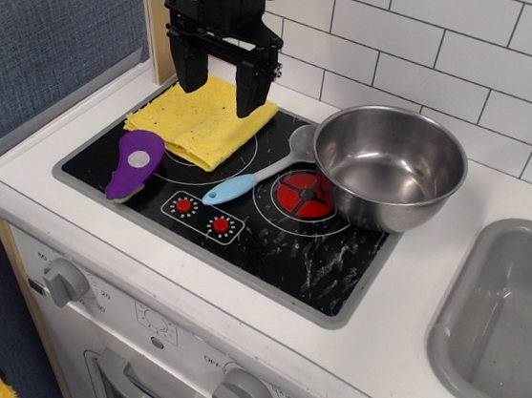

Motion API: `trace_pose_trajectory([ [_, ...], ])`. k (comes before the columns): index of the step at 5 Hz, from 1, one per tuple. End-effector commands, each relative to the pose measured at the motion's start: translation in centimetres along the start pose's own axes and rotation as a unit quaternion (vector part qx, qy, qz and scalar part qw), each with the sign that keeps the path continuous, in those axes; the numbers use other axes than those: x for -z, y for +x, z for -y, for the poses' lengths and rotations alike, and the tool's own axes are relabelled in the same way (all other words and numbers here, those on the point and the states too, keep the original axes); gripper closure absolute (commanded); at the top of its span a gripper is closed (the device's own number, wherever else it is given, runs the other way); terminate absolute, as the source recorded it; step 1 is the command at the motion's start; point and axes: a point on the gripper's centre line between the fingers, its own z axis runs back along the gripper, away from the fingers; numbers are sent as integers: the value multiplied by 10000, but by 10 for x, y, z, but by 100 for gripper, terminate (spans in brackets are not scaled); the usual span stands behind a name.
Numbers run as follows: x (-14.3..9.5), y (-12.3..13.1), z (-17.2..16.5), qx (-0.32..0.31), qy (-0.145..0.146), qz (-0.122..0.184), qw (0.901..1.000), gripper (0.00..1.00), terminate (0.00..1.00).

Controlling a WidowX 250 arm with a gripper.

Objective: Put the silver bowl on top of the yellow cloth

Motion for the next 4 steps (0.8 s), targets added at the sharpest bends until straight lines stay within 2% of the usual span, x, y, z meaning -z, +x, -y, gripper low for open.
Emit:
trace_pose_trajectory([
  [1, 0, 0, 0, 0, 0, 0, 10000, 0, 0],
  [2, -6, 20, 15, 129, -347, 305, 9988, 0, 0],
  [3, -11, 45, 46, 657, -279, 430, 9965, 0, 0],
  [4, -12, 59, 75, 893, -400, 510, 9939, 0, 0],
])
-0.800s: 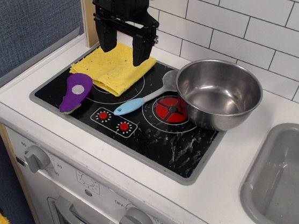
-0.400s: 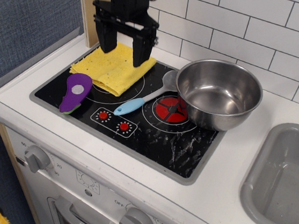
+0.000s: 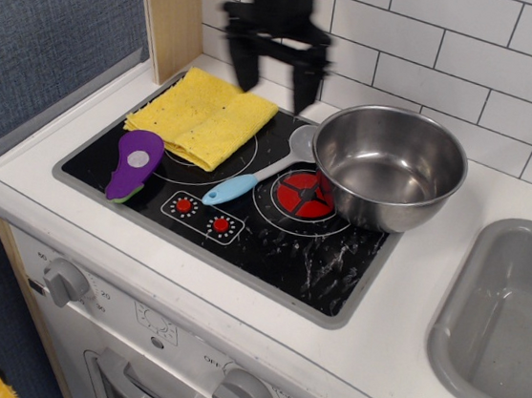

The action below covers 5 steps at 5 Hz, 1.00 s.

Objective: Put the silver bowl on top of the yellow cloth

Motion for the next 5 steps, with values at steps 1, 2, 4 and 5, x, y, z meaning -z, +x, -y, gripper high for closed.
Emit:
trace_pose_trajectory([
  [1, 1, 31, 32, 241, -86, 200, 9995, 0, 0],
  [2, 10, 29, 25, 51, 109, 28, 9999, 0, 0],
  [4, 23, 18, 28, 68, 168, -197, 9996, 0, 0],
  [5, 31, 14, 38, 219, 141, -288, 9992, 100, 0],
])
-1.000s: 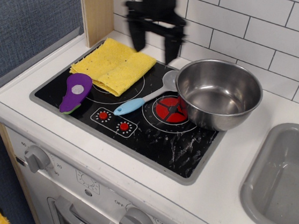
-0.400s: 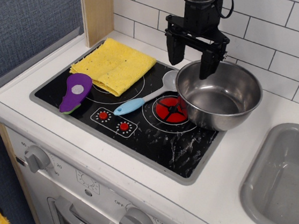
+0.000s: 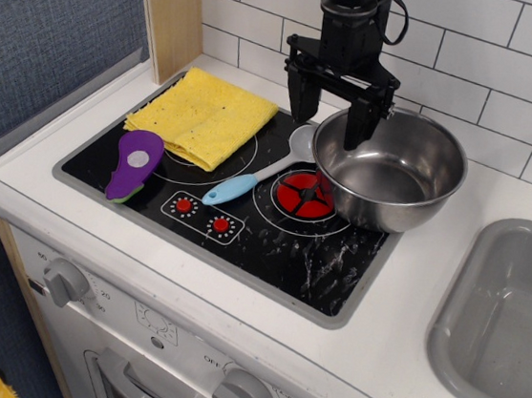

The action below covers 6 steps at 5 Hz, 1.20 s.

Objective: Put the silver bowl on top of the yellow cloth

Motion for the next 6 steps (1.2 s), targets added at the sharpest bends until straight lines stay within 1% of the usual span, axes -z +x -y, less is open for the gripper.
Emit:
trace_pose_trajectory([
  [1, 0, -1, 17, 284, 44, -23, 9996, 100, 0],
  [2, 8, -3, 19, 351, 28, -162, 9992, 100, 0],
  [3, -4, -2, 18, 347, -24, -29, 9994, 100, 0],
  [4, -41, 0, 8, 210, -232, 320, 9990, 100, 0],
  [5, -69, -6, -21, -70, -273, 557, 9980, 100, 0],
  [6, -81, -25, -67, -483, -190, 575, 9970, 100, 0],
])
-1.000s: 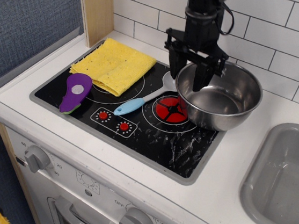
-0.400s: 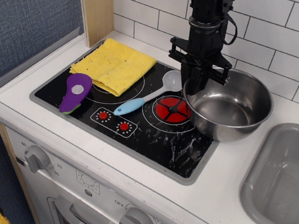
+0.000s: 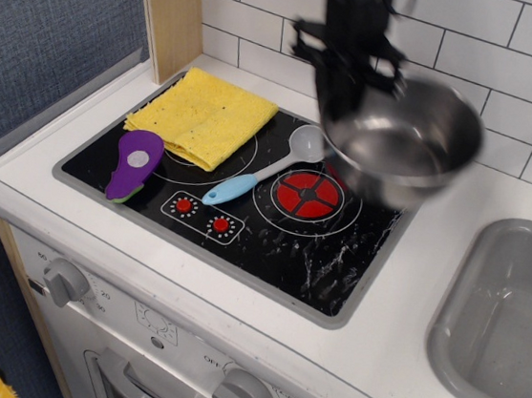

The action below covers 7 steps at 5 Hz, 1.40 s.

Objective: Put the silver bowl on top of the yellow cloth

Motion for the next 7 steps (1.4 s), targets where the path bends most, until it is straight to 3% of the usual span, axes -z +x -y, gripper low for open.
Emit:
trace_pose_trajectory([
  [1, -53, -31, -84, -727, 391, 396, 9958, 100, 0],
  [2, -55, -45, -113, -1023, 446, 421, 9929, 100, 0],
  [4, -43, -47, -142, -1430, 549, 341, 9876, 100, 0],
  [7, -8, -36, -162, -1564, 728, -125, 9849, 100, 0],
])
